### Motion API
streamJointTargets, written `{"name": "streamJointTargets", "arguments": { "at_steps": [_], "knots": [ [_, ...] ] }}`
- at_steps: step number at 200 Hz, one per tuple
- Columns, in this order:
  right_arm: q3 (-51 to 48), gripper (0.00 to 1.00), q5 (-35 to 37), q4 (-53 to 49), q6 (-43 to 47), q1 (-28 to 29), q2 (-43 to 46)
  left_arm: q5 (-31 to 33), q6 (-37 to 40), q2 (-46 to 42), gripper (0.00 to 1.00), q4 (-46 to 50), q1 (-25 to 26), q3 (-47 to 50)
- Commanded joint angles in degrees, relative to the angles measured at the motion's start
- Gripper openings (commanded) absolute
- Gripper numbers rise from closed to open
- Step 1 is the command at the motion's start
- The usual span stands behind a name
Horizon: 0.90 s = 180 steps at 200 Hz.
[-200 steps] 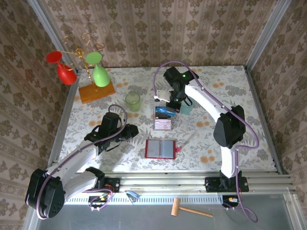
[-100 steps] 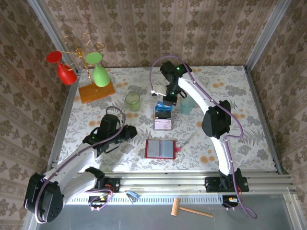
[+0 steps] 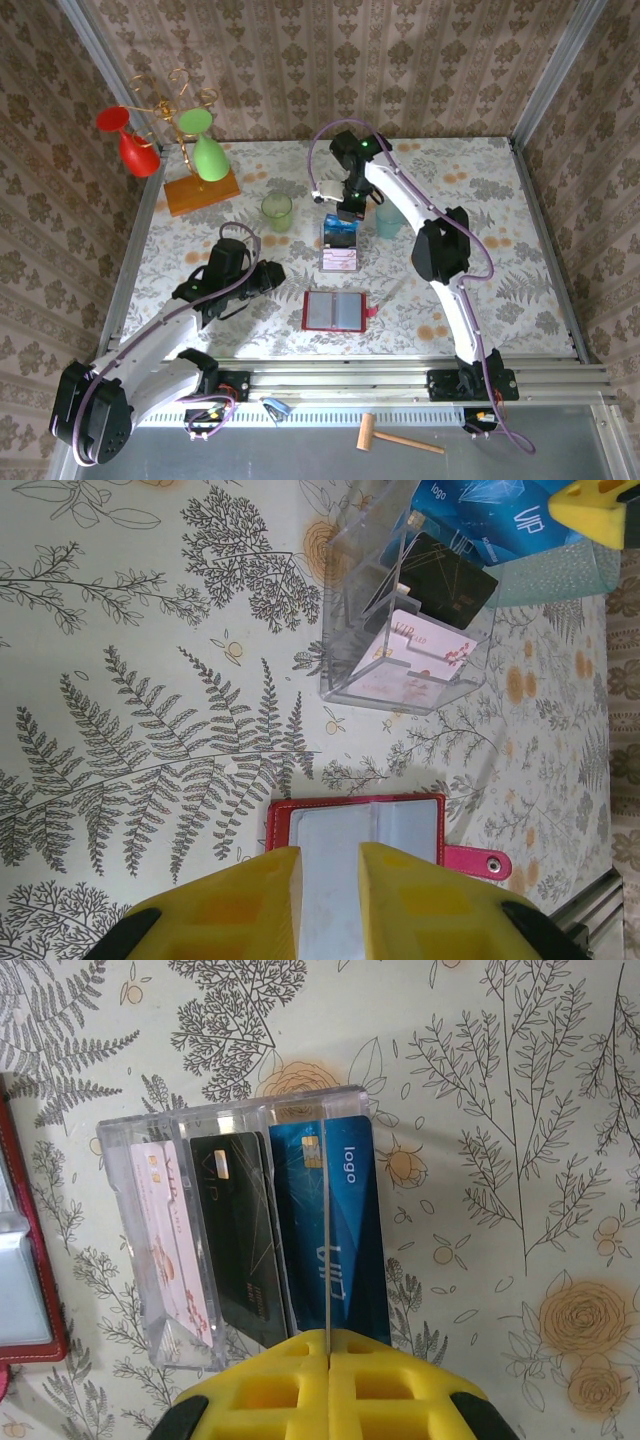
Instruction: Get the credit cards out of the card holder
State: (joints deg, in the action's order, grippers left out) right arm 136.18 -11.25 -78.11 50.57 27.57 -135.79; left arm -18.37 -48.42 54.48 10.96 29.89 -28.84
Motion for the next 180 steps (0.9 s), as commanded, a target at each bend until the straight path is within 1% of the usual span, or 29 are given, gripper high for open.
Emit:
{"name": "streamJointTargets", "arguments": {
  "at_steps": [1, 41, 82, 104, 137, 159, 180],
  "knots": [
    [1.91, 0.00, -0.63, -2.34, 1.46, -0.33, -2.02, 0.95, -1.01, -0.44, 0.22, 0.35, -0.37, 1.13],
    [2.23, 0.00, -0.97, -2.74, 1.21, -0.23, -3.84, 1.19, -1.41, -0.36, 0.22, 0.11, -0.40, 1.74],
    [3.82, 0.16, -0.27, -2.93, 0.39, -0.23, -3.24, 1.14, -1.41, 0.12, 0.22, -0.83, -0.45, 1.71],
    [3.83, 0.19, 0.08, -2.67, -0.27, -0.22, -1.50, 0.60, -1.41, 1.05, 0.22, -1.79, -0.45, 1.62],
    [3.46, 0.22, 0.52, -2.24, -2.86, -0.24, 1.16, -0.81, -1.06, 3.22, 0.22, -3.00, -0.27, 0.90],
    [0.96, 0.22, 0.14, -0.02, -6.09, -0.24, 3.79, -1.29, -1.14, 4.83, 0.22, -4.72, 0.03, 0.49],
    [-4.38, 0.23, -0.76, 4.35, -10.47, -0.13, 7.53, -1.83, -0.99, 7.23, 0.22, -6.15, 0.60, -0.57]
  ]
}}
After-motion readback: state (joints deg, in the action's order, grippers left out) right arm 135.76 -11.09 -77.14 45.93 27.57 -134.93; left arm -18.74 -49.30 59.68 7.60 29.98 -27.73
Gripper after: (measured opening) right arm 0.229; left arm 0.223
